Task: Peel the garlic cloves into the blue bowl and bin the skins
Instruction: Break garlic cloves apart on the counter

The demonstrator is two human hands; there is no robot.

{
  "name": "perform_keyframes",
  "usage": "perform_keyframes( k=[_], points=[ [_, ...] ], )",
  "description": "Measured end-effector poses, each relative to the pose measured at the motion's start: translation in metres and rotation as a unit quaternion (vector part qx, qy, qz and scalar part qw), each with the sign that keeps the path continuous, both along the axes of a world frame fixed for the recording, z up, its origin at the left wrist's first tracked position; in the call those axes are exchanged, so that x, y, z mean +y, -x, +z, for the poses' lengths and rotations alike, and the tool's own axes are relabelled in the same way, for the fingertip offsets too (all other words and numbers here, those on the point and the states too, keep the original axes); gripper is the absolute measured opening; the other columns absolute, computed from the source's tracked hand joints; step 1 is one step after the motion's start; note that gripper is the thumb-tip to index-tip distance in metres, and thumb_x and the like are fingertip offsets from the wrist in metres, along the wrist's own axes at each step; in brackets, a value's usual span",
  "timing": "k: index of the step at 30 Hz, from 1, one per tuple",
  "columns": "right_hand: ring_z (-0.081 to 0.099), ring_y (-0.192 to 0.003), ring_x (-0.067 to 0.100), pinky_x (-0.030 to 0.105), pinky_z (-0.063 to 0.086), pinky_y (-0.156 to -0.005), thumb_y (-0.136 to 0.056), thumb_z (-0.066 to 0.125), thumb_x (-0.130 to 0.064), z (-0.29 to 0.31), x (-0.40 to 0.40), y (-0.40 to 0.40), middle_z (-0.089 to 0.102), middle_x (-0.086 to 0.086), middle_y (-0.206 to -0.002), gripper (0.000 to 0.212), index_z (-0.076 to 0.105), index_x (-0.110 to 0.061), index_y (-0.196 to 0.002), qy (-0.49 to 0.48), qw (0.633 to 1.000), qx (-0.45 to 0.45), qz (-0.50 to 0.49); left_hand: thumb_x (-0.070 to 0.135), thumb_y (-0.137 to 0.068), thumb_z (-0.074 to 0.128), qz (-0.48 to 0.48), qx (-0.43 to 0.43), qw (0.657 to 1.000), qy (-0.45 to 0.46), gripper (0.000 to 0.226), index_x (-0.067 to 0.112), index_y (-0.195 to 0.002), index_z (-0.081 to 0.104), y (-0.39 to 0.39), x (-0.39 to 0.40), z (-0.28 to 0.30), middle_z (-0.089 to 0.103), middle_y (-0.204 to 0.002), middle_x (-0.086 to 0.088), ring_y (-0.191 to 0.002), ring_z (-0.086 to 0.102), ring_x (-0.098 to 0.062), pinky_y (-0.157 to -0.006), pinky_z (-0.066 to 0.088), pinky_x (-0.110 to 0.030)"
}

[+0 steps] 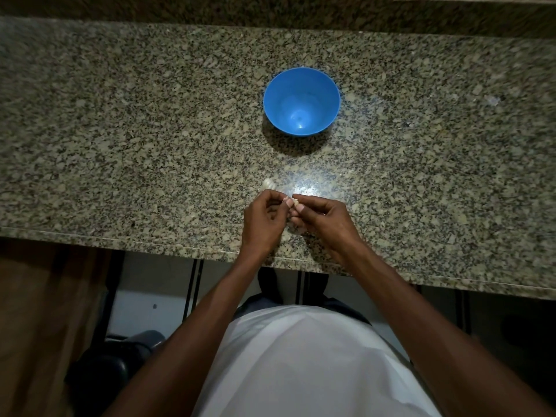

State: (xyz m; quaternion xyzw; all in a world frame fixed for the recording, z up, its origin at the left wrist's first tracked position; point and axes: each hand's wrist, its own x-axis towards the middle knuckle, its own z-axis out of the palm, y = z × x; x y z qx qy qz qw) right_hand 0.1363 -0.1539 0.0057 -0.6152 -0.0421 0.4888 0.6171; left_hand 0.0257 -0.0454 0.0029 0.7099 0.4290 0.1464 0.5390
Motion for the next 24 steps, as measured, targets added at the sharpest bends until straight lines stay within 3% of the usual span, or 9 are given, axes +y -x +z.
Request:
perform_keyframes(
  k=[6, 11, 15, 18, 21, 24],
  points=[
    [0.079, -0.097, 0.028, 0.039, 0.064, -0.090, -0.089, 0.081, -0.005, -0.002, -0.008, -0.005, 0.079, 0.015, -0.105, 0.039, 0.071, -0.006, -0.127, 0.030, 0.999, -0.036, 0.008, 0.011, -0.096, 0.074, 0.018, -0.035, 0.995, 0.097, 0.013, 0.004, -0.106, 0.070, 0.002, -0.001, 0.000, 0.076, -0.101, -0.002, -0.094, 0.075, -0.013, -0.084, 0.063, -0.029],
    [0.078, -0.088, 0.019, 0.028, 0.063, -0.078, -0.089, 0.081, -0.002, 0.002, -0.013, -0.011, 0.078, 0.012, -0.101, 0.030, 0.075, -0.006, -0.118, 0.053, 0.992, -0.099, 0.065, 0.005, -0.094, 0.075, 0.061, -0.066, 0.976, 0.198, 0.022, -0.002, -0.113, 0.070, 0.006, -0.002, 0.003, 0.076, -0.107, -0.003, -0.101, 0.075, -0.016, -0.086, 0.062, -0.029],
    [0.078, -0.092, 0.027, 0.038, 0.065, -0.087, -0.087, 0.084, -0.004, -0.007, -0.019, -0.016, 0.078, 0.007, -0.099, 0.025, 0.081, -0.016, -0.109, 0.085, 0.979, -0.153, 0.105, 0.005, -0.095, 0.073, 0.069, -0.057, 0.972, 0.217, 0.021, 0.003, -0.115, 0.073, 0.008, 0.000, 0.002, 0.077, -0.107, -0.001, -0.090, 0.074, -0.016, -0.084, 0.062, -0.030],
    [0.078, -0.092, 0.023, 0.041, 0.065, -0.088, -0.084, 0.086, -0.007, -0.013, -0.021, -0.019, 0.079, 0.005, -0.100, 0.024, 0.082, -0.019, -0.105, 0.106, 0.971, -0.179, 0.120, 0.004, -0.097, 0.070, 0.067, -0.052, 0.971, 0.223, 0.020, 0.005, -0.117, 0.071, 0.009, -0.002, 0.002, 0.075, -0.106, -0.017, -0.086, 0.071, -0.022, -0.080, 0.061, -0.031],
    [0.077, -0.088, 0.013, 0.031, 0.064, -0.081, -0.086, 0.085, -0.008, -0.013, -0.022, -0.026, 0.080, -0.001, -0.095, 0.019, 0.082, -0.019, -0.101, 0.126, 0.958, -0.223, 0.129, 0.003, -0.094, 0.073, 0.068, -0.049, 0.971, 0.222, 0.019, 0.004, -0.113, 0.070, 0.009, -0.003, 0.002, 0.074, -0.109, -0.019, -0.095, 0.076, -0.029, -0.087, 0.064, -0.037],
    [0.076, -0.081, 0.004, 0.018, 0.059, -0.069, -0.089, 0.081, -0.008, -0.008, -0.013, -0.048, 0.080, -0.004, -0.092, 0.014, 0.082, -0.016, -0.101, 0.158, 0.938, -0.281, 0.130, 0.001, -0.092, 0.076, 0.074, -0.044, 0.973, 0.213, 0.017, -0.002, -0.107, 0.068, 0.010, -0.005, 0.003, 0.075, -0.103, -0.013, -0.089, 0.078, -0.024, -0.083, 0.065, -0.037]
  ],
)
